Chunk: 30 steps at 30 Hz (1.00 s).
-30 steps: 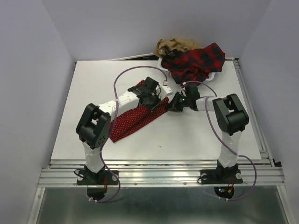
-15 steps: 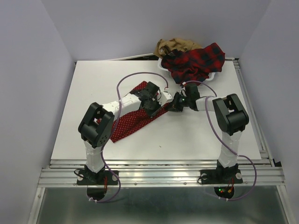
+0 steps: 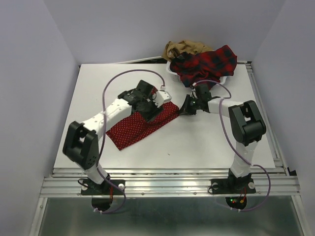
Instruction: Fold and stack the skirts
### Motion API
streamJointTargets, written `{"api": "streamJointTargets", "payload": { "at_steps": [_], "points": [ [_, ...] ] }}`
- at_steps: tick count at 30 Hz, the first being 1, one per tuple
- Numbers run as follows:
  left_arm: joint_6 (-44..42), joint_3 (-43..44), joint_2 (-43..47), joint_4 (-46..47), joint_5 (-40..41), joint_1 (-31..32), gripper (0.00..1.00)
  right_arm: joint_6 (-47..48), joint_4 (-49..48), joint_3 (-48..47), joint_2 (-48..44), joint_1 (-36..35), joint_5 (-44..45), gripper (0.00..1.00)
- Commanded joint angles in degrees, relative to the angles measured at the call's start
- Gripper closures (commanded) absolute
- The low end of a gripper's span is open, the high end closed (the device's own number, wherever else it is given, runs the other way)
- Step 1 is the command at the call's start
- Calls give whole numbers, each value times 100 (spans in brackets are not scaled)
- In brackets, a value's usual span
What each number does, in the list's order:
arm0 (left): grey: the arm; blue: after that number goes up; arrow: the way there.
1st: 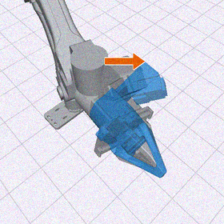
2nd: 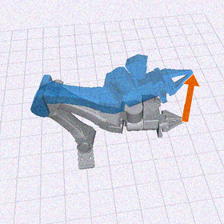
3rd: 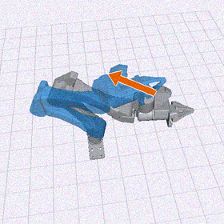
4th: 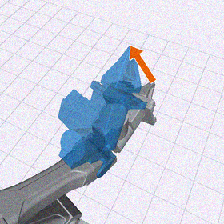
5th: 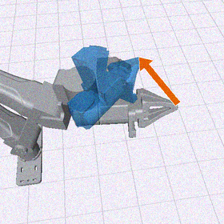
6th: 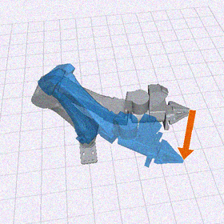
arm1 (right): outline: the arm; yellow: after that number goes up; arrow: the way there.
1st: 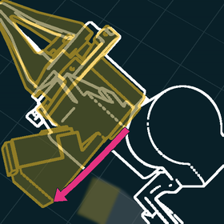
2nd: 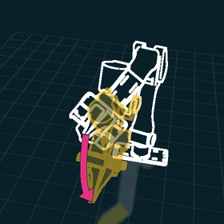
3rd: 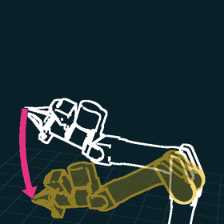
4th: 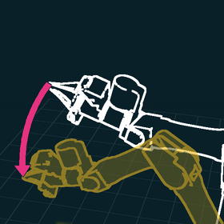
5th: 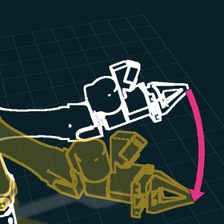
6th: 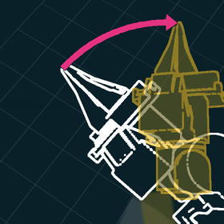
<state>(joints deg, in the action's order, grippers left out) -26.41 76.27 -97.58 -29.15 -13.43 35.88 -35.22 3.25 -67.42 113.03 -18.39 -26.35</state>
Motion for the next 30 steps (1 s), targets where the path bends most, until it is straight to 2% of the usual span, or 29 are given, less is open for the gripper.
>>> {"api": "streamJointTargets", "payload": {
  "at_steps": [1,4,9,15,23,27,30],
  "points": [
    [-504,-515,1012,-943,69,-607,42,594,729,-342,-606,11,253,92],
    [-944,-1121,1478,-1478,-19,-1047,43,806,950,-456,-852,11,253,90],
    [-1112,-1913,2005,-1656,305,-1136,44,1026,1090,-885,-722,-200,271,86],
    [-954,-2608,1901,-1235,762,-1136,43,1228,1117,-1518,-98,-577,314,79],
    [-795,-2828,1593,-724,1035,-1144,47,1395,1222,-1977,658,-754,411,79],
    [-760,-2784,1593,-698,992,-1136,58,1562,1372,-1872,948,-754,552,81],
    [-769,-2758,1715,-794,983,-1136,85,1659,1398,-1766,1054,-754,683,83]
  ]
}}
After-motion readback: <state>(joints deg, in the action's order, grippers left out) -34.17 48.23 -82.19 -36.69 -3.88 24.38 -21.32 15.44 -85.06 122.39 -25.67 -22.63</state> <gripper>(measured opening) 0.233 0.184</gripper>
